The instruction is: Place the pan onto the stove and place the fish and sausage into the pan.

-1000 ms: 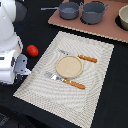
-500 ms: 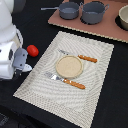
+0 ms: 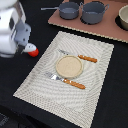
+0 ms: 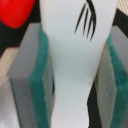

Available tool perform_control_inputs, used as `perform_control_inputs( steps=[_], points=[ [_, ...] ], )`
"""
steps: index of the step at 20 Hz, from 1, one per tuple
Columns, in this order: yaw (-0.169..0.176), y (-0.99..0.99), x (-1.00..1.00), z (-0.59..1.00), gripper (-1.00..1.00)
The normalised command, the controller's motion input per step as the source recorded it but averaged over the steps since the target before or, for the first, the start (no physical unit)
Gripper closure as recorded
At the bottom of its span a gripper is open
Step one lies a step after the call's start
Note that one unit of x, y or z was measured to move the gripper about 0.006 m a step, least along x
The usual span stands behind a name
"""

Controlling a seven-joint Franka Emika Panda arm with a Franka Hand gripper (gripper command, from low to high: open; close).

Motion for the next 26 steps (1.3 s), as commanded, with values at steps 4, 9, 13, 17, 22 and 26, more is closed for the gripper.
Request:
perform_control_inputs(
  steps=[4,9,13,17,22,26],
  points=[
    [0.000,1.00,0.33,0.68,1.00],
    [0.000,0.99,0.32,0.48,1.00],
    [0.000,0.96,0.35,0.31,1.00],
    [0.000,0.95,0.36,0.19,1.00],
    [0.000,0.98,0.32,0.03,1.00],
    [0.005,0.79,0.24,-0.07,1.00]
  ],
)
